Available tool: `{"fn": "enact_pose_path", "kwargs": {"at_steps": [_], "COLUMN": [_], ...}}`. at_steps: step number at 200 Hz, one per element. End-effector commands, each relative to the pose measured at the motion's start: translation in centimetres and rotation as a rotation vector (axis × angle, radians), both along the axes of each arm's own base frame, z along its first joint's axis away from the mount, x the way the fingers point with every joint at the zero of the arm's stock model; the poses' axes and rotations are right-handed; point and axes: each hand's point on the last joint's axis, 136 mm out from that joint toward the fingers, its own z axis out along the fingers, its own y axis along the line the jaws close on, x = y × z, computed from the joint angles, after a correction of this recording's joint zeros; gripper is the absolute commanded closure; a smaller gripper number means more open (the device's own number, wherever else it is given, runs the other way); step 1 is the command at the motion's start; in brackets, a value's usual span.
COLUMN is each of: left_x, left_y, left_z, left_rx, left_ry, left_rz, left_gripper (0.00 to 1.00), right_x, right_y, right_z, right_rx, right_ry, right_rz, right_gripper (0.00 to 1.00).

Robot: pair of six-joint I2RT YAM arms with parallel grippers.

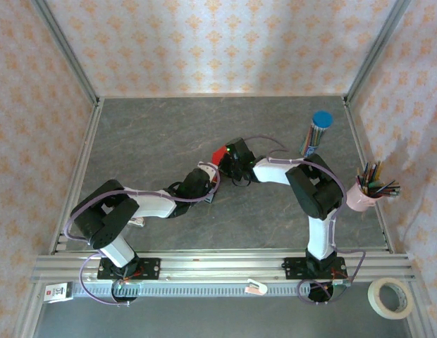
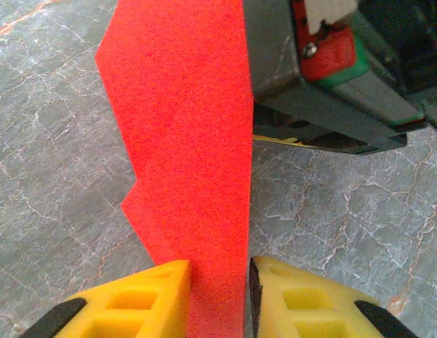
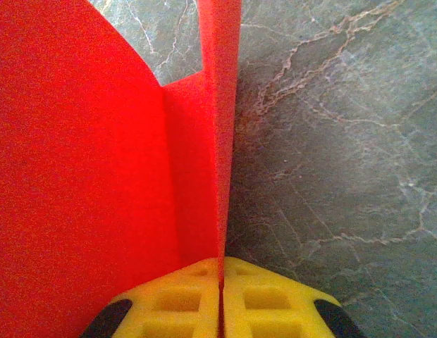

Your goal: Fold a paper plane with a square sheet of paper (pick it up from the middle)

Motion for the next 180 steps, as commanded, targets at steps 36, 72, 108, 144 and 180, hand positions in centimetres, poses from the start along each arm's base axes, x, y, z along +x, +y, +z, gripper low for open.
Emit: {"fn": "enact_pose_path", "kwargs": {"at_steps": [36,72,108,144,180], "left_x": [0.7,0.6,0.7,0.7,0.3], "left_y": [-0.9,-0.7,-0.5,-0.5,-1.0], "left_z": [1.1,0.7,0.2,-0.2,-0.7], "left_rx": [-0.003,0.026,0.058,0.080,0.085], "left_ry": [-0.047,-0.036,-0.033,-0.029,-0.017], "left_rz": [-0.015,-0.018,-0.023,-0.033,-0.062], "left_gripper": [0.78,0.86,0.91,0.94,0.97], "right_x": [0.1,0.3,0.6,0.6,0.0], "right_y": [-0.7,-1.2,-2.5,-5.2,-7.9], "right_z": [0.8,1.8,4.1,5.4,5.0], "right_rx": [0.016,0.059,0.113,0.134,0.116], "right_ry": [-0.007,-0.023,-0.074,-0.111,-0.109], "right_rz": [-0.022,-0.042,-0.085,-0.155,-0.210], "right_gripper": [0.91,0.86,0.70,0.60,0.58]}}
